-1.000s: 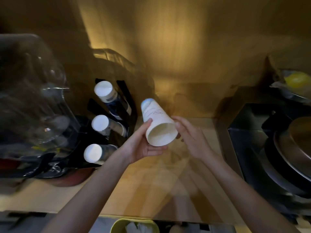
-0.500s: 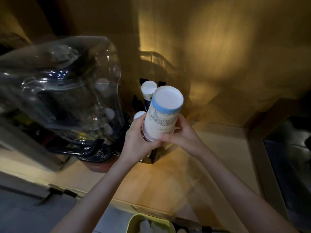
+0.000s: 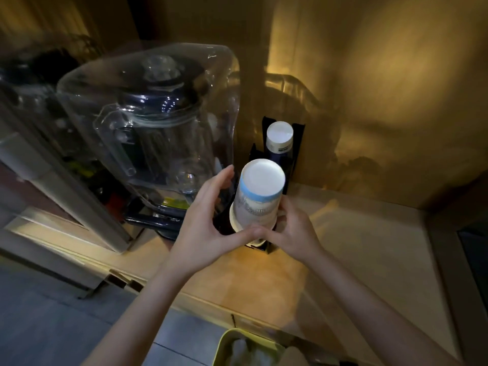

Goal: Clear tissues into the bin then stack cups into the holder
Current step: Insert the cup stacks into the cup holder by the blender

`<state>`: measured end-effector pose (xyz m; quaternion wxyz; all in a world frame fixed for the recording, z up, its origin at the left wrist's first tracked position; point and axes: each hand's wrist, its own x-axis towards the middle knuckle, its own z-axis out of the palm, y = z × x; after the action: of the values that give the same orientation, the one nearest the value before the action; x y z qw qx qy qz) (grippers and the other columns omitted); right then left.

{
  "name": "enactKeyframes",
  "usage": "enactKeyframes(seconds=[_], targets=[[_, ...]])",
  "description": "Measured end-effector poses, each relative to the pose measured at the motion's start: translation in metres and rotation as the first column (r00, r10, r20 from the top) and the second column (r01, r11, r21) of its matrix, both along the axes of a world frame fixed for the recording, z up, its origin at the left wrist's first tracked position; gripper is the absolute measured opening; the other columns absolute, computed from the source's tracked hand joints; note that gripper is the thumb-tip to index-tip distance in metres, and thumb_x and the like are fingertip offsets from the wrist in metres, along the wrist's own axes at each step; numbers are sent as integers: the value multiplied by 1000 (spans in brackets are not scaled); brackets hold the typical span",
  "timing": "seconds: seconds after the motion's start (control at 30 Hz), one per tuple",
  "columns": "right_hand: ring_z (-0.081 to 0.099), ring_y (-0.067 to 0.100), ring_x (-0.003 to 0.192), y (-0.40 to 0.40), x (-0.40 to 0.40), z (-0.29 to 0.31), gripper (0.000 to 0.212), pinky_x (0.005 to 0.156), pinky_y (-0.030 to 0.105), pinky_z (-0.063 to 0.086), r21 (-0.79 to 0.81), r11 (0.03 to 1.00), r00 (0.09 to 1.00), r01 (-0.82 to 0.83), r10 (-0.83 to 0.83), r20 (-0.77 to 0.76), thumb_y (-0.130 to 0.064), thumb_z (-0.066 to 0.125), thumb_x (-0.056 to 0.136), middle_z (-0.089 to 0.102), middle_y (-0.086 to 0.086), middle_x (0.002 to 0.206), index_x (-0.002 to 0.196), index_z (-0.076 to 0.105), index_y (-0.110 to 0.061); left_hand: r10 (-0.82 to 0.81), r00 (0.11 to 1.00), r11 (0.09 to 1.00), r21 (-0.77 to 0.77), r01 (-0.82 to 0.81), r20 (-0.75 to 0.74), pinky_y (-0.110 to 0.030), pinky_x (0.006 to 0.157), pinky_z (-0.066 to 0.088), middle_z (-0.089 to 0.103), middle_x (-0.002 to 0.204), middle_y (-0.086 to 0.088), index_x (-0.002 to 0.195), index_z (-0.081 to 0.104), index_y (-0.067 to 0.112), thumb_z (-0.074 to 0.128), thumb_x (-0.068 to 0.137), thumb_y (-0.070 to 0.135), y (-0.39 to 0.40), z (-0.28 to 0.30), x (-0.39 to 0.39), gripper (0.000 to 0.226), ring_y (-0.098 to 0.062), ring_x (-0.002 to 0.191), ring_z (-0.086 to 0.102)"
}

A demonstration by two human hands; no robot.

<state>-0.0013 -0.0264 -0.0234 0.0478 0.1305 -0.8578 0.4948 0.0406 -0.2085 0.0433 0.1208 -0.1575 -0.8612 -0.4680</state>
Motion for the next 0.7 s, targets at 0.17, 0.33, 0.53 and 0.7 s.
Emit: enactKeyframes(seconds=[0.17, 0.33, 0.53, 0.7], targets=[[57, 9, 109, -12, 1, -14, 87, 84, 36, 54, 91, 995, 999, -37, 36, 9, -76, 61, 58, 58, -8, 124, 130, 34, -34, 45, 990, 980, -188, -69, -131, -4, 90, 36, 55, 122, 6, 131, 43, 22, 77, 65, 40, -4, 10, -6, 75, 3, 107, 48], [52, 10, 114, -14, -2, -27, 87, 85, 28, 48, 140, 989, 995, -46, 34, 88, -65, 68, 62, 54, -8, 129, 133, 33, -31, 90, 994, 941, -323, -104, -59, -30, 85, 49, 53, 119, -2, 131, 44, 19, 77, 63, 41, -4, -11, -17, 79, -15, 106, 54], [50, 7, 115, -14, -6, -30, 72, 87, 27, 48, 142, 988, 995, -61, 50, 84, -51, 67, 70, 52, -11, 129, 131, 34, -32, 119, 992, 946, -307, -103, 34, -34, 85, 47, 54, 116, -8, 125, 51, 13, 79, 62, 30, 2, -42, -33, 71, -24, 103, 57], [51, 10, 114, -12, -9, -29, 61, 90, 34, 49, 210, 978, 1000, -17, 17, 1, -41, 68, 75, 54, -7, 127, 127, 39, -29, 128, 986, 954, -286, -94, 105, -34, 90, 44, 51, 120, -10, 127, 47, 11, 79, 65, 27, 8, -57, -40, 71, -26, 108, 54]])
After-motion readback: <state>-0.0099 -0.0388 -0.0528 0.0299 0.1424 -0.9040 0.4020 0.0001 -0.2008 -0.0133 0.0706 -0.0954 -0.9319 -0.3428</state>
